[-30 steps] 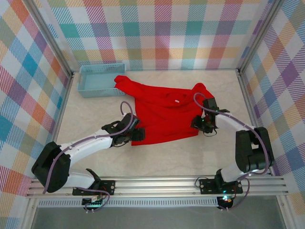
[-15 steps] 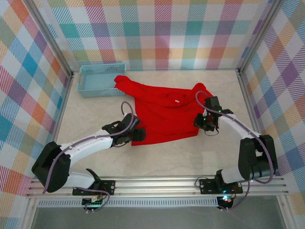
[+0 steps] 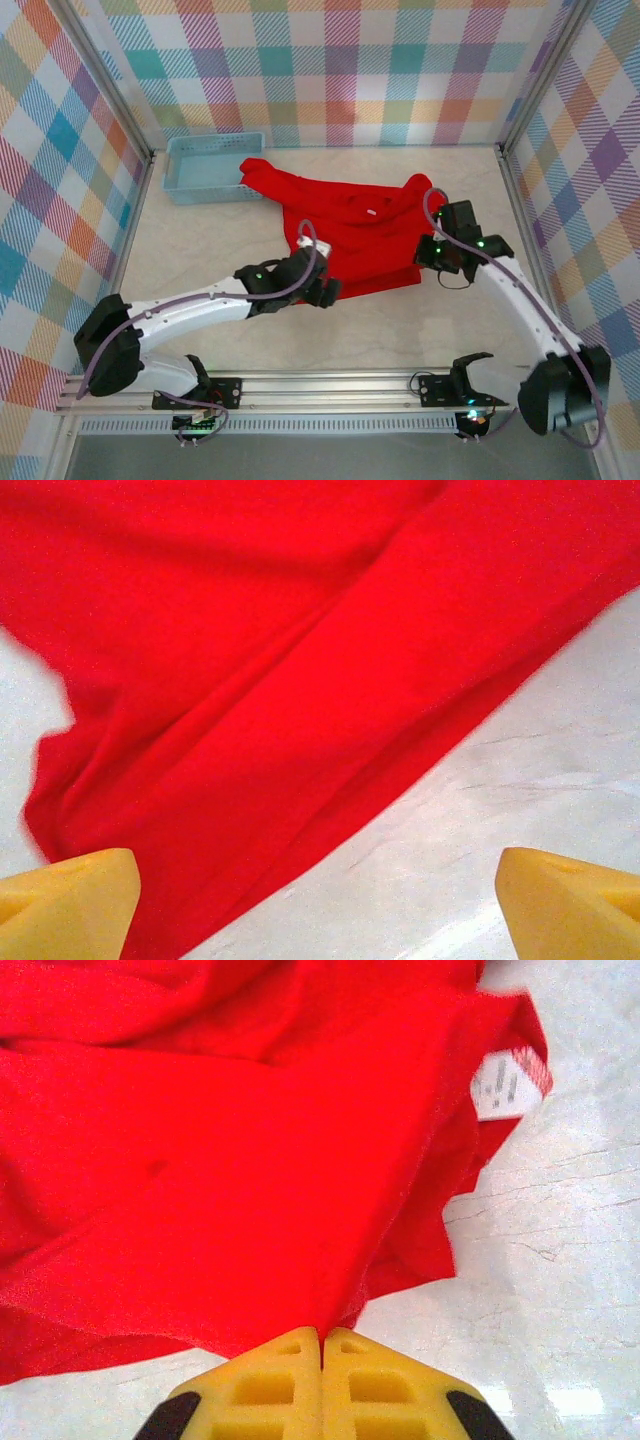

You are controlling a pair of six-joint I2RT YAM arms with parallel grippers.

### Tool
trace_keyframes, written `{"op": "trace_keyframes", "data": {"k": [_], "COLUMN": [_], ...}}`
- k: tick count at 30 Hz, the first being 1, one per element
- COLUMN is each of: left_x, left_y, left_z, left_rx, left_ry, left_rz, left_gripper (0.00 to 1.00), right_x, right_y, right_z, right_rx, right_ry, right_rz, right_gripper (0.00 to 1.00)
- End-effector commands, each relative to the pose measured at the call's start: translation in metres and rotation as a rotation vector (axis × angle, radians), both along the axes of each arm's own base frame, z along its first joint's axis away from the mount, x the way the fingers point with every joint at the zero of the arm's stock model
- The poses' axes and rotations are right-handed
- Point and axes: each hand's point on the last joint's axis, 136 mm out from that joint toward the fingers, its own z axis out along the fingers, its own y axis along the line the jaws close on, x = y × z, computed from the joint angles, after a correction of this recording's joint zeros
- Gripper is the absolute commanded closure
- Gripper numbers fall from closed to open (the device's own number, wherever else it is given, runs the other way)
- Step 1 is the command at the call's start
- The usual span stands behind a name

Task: Fold the inside-out t-shirt

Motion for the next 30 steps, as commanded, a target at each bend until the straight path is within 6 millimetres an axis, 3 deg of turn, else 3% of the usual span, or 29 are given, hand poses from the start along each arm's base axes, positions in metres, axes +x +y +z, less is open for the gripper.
{"op": "trace_keyframes", "data": {"k": [1, 3, 8, 16, 19, 22, 25, 27, 30], "left_x": [0.003, 0.003, 0.009, 0.017, 0.028, 0.043, 0.059, 0.061, 0.058], "left_y": [-0.039, -0.059, -0.089, -0.102, -0.099, -0.088, -0.076, -0.078, -0.089], "left_z": [0.015, 0.009, -0.007, -0.029, -0.033, -0.033, -0.024, -0.005, 0.025], "left_rx": [0.044, 0.085, 0.140, 0.180, 0.218, 0.237, 0.217, 0.173, 0.085], "left_ry": [-0.116, -0.127, -0.122, -0.100, -0.117, -0.130, -0.123, -0.146, -0.155], "left_rz": [-0.116, -0.149, -0.176, -0.154, -0.097, -0.024, 0.045, 0.043, 0.011], "left_gripper": [0.06, 0.00, 0.00, 0.00, 0.03, 0.22, 0.48, 0.66, 0.84], "right_x": [-0.023, -0.028, -0.037, -0.039, -0.040, -0.043, -0.045, -0.043, -0.038], "right_y": [-0.004, -0.005, -0.006, -0.005, -0.005, -0.020, -0.048, -0.045, -0.030], "right_z": [0.012, 0.021, 0.037, 0.046, 0.052, 0.053, 0.049, 0.049, 0.049], "right_rx": [0.013, 0.026, 0.040, 0.053, 0.058, -0.002, -0.116, -0.107, -0.032], "right_ry": [0.023, 0.004, -0.028, -0.049, -0.066, -0.071, -0.074, -0.092, -0.126], "right_rz": [-0.015, -0.018, -0.013, -0.011, -0.012, -0.067, -0.176, -0.161, -0.107], "right_gripper": [1.00, 1.00, 1.00, 1.00, 1.00, 1.00, 1.00, 1.00, 1.00]}}
